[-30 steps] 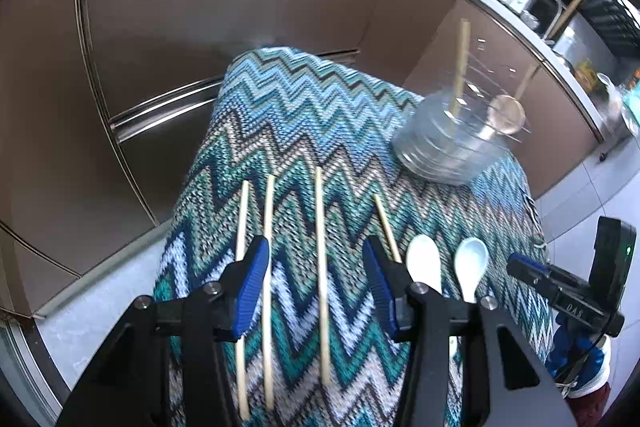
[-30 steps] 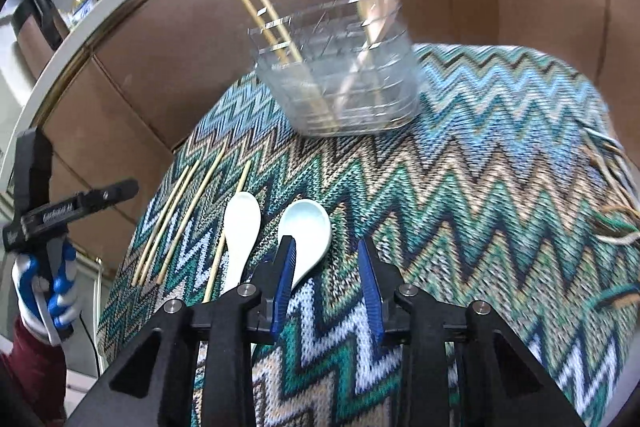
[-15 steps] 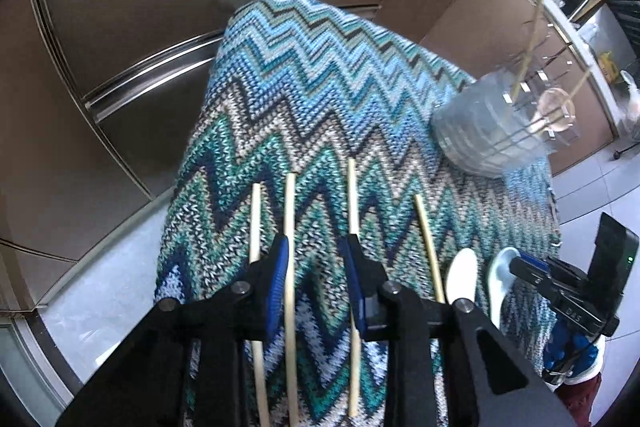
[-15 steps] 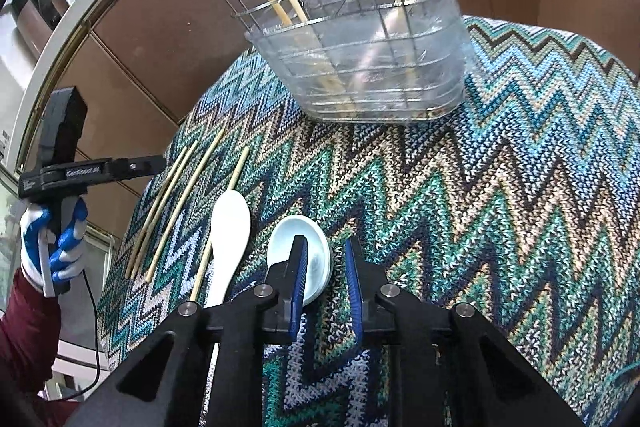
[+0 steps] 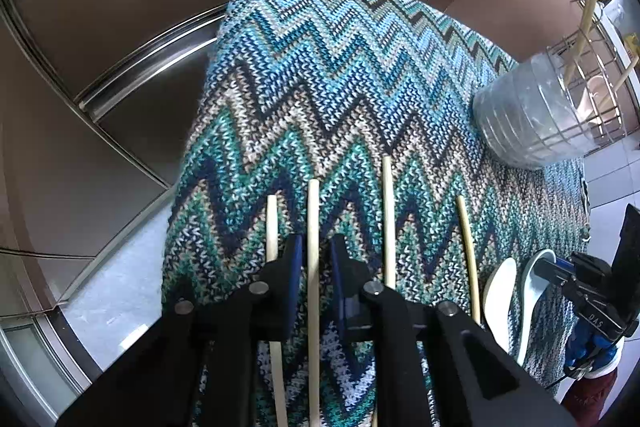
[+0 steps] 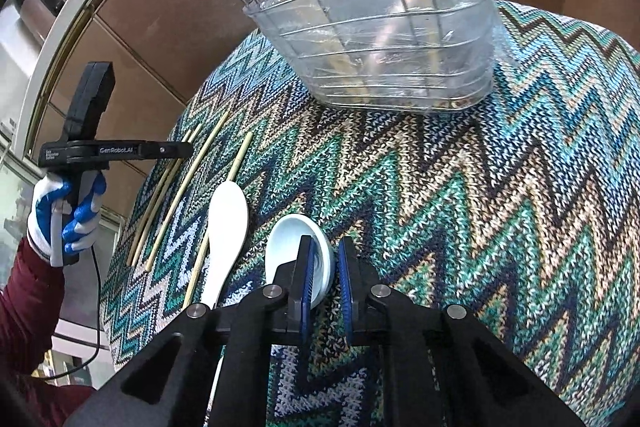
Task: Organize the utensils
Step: 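Lift and carry the chopstick and white spoon over the holder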
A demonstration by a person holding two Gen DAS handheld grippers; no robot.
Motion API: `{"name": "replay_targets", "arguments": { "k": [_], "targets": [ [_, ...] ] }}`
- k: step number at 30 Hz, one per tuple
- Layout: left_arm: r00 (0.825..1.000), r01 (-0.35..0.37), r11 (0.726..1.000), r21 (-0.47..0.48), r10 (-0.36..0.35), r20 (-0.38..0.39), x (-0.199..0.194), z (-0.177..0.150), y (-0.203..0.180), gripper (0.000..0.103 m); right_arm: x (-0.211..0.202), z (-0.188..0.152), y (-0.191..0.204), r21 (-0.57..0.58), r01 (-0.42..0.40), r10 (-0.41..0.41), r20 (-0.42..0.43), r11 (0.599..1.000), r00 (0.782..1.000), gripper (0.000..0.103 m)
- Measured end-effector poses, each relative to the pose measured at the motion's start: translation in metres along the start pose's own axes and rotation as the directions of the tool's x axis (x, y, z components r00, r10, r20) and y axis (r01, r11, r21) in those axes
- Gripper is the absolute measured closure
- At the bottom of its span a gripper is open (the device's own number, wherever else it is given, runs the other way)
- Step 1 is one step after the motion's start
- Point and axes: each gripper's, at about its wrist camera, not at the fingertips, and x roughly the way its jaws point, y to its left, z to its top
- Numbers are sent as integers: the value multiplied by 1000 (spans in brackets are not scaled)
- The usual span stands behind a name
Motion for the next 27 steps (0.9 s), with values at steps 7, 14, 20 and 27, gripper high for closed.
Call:
{"name": "replay_targets", "arguments": {
  "k": [7, 14, 20, 27],
  "targets": [
    [1000, 4, 1000, -13, -4, 9, 0, 1, -2, 98, 6, 12, 10, -49, 24, -24, -1, 999, 1000, 95],
    [987, 61, 998, -7, -59, 149, -41, -18, -12, 98, -29, 0, 33, -100, 95, -83, 119, 991, 989, 95],
    [950, 67, 997, 41, -76, 304, -98, -32, -34, 98, -75, -14, 54, -131, 192, -153, 260, 973, 954, 95],
    [844, 95, 986, 135, -152, 514, -175, -27, -77, 98, -151, -5, 78, -119, 308, -215, 487, 944, 847, 95]
  ]
}}
